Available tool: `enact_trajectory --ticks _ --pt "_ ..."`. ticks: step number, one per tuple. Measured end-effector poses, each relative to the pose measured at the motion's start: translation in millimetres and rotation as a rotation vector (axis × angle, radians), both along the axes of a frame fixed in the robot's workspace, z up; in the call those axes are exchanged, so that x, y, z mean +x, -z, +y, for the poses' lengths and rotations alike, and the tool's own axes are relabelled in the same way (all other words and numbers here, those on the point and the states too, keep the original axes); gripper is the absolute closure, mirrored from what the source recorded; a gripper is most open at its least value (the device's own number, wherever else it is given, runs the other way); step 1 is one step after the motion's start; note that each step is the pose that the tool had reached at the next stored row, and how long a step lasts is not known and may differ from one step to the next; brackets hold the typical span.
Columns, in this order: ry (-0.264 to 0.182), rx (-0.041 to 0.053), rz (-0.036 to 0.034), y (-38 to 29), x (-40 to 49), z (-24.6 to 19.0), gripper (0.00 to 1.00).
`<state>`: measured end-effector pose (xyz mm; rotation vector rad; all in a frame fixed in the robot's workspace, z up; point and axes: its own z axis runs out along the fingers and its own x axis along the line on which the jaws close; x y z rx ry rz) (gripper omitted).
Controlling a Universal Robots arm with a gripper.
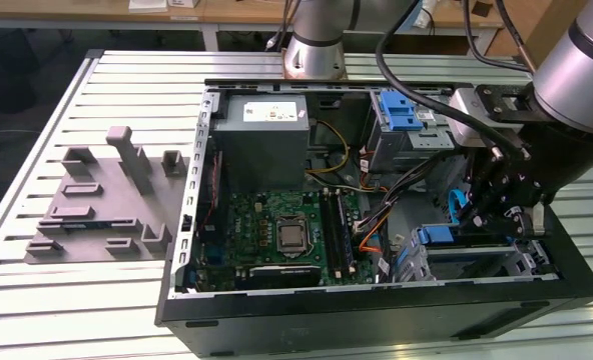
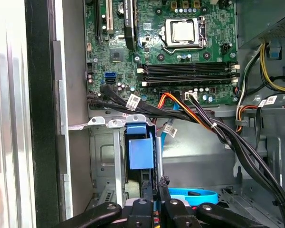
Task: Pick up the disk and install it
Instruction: 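Insert the second disk wire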
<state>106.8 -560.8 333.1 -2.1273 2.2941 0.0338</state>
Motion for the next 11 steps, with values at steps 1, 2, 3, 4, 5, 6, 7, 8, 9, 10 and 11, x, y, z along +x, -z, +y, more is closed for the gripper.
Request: enact_trajectory --ticks 1,2,3,4,5,6,7,8,9,10,11 --pt "0.0 0.0005 0.0 -1.0 0.0 0.0 0.84" --pt "0.0 -0.0005 0.0 -2.3 0.0 0.0 0.84" --pt "0.0 -0.0008 0.0001 -2.9 0.0 0.0 0.84" --pt "0.0 -0.0007 0.0001 -2.9 0.0 0.0 0.84" --pt "0.0 -0.0006 0.0001 -2.9 0.0 0.0 0.84" --pt "0.0 -0.0009 0.0001 -3.0 0.0 -0.3 0.84" --pt "0.0 -0.001 0.0001 -3.0 0.0 -0.7 0.84" --pt "0.0 -0.0009 0.0001 -2.9 0.0 -1.0 0.84" --pt "0.0 -0.0008 0.0001 -2.7 0.0 -1.3 0.84" --pt "0.0 -0.0008 0.0001 -2.5 0.1 -1.5 0.84" --pt "0.0 -0.0006 0.0001 -2.3 0.1 -1.6 0.84"
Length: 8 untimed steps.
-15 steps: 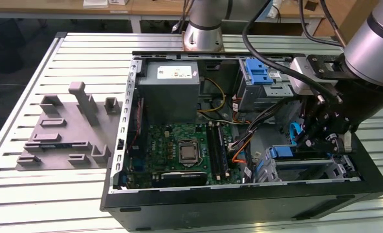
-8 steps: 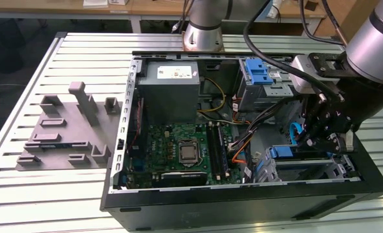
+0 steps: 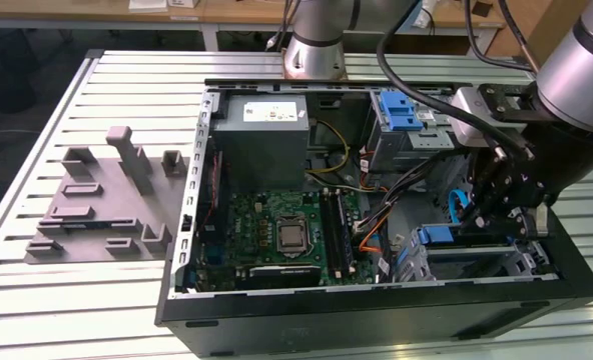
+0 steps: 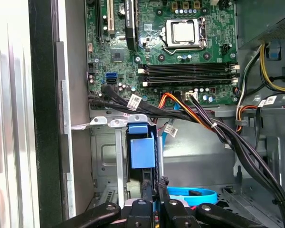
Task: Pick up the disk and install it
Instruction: 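Insert the second disk wire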
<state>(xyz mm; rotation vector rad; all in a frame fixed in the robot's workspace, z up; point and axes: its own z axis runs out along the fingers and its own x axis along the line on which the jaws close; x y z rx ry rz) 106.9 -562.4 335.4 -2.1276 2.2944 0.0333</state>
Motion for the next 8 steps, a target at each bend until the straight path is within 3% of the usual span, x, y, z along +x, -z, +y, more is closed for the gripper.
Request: enact_trajectory --ticks 8 --pt "0.0 0.008 0.0 1.6 0.2 -1.0 0.84"
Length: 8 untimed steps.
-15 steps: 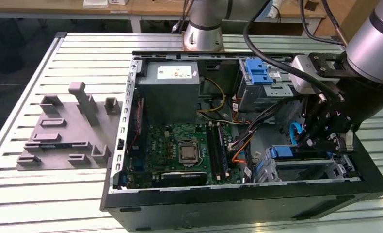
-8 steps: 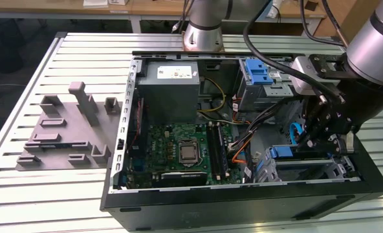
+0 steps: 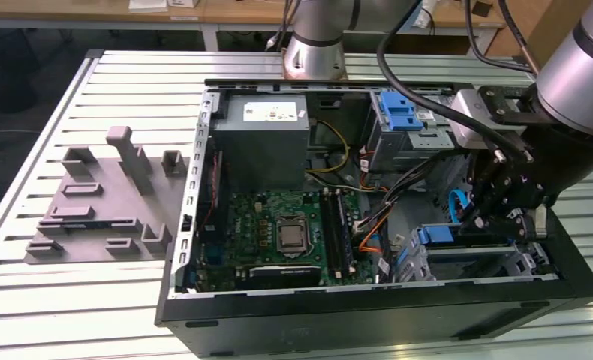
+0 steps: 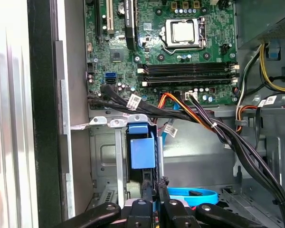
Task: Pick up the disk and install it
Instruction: 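Insert the second disk wire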
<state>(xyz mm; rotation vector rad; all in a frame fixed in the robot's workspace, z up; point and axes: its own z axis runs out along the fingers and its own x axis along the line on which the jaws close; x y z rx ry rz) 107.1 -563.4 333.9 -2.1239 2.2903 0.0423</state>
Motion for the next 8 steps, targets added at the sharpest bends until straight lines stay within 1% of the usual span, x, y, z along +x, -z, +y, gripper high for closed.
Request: enact_trajectory --ticks 4,8 --pt "0.0 0.0079 0.0 0.8 0.1 0.0 0.84" --pt "0.0 0.0097 0.0001 1.7 0.2 -0.4 0.84"
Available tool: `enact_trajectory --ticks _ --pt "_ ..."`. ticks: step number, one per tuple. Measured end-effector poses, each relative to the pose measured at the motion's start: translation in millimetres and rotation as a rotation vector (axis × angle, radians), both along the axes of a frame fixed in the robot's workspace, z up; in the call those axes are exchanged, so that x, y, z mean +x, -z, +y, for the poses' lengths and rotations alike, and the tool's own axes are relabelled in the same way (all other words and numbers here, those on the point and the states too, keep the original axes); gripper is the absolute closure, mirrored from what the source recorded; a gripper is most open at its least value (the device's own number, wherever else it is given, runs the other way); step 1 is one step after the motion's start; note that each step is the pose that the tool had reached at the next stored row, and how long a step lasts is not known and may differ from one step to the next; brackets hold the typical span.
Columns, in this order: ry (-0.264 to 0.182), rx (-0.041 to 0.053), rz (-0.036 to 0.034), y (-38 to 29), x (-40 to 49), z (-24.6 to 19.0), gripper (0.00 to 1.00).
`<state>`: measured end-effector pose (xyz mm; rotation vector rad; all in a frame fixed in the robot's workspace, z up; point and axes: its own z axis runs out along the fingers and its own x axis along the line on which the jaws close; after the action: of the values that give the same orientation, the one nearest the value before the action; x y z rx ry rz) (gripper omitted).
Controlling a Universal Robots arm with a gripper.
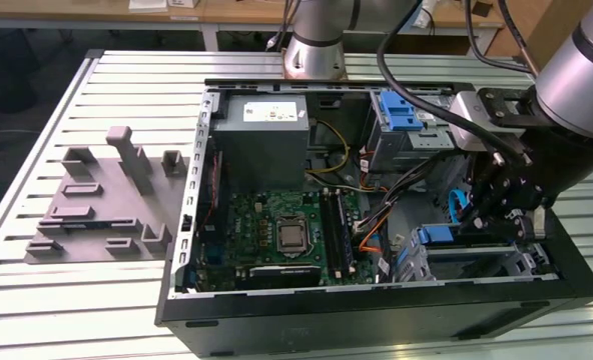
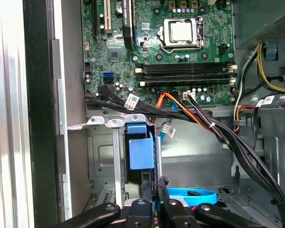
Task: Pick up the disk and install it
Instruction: 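Insert the second disk wire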
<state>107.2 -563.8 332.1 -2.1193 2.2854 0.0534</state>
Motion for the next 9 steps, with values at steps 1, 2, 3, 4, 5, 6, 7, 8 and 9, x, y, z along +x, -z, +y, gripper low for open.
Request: enact_trajectory --ticks 1,2,3,4,5,6,7,8,9 --pt "0.0 0.0 0.0 0.2 0.0 -0.1 0.84" --pt "0.0 0.0001 0.0 0.5 0.0 -0.4 0.84" --pt "0.0 0.0001 0.0 0.8 0.0 -0.7 0.84" --pt "0.0 0.0 0.0 1.1 0.0 -1.0 0.84" --pt "0.0 -0.0001 0.0 1.4 0.0 -1.4 0.84" --pt "0.0 -0.0001 0.0 1.8 0.0 -1.8 0.84" --pt "0.0 0.0001 0.0 2.2 0.0 -2.2 0.84" --pt "0.0 0.0 0.0 2.4 0.0 -2.7 0.84" --pt "0.0 -0.0002 0.0 2.5 0.0 -3.0 0.84"
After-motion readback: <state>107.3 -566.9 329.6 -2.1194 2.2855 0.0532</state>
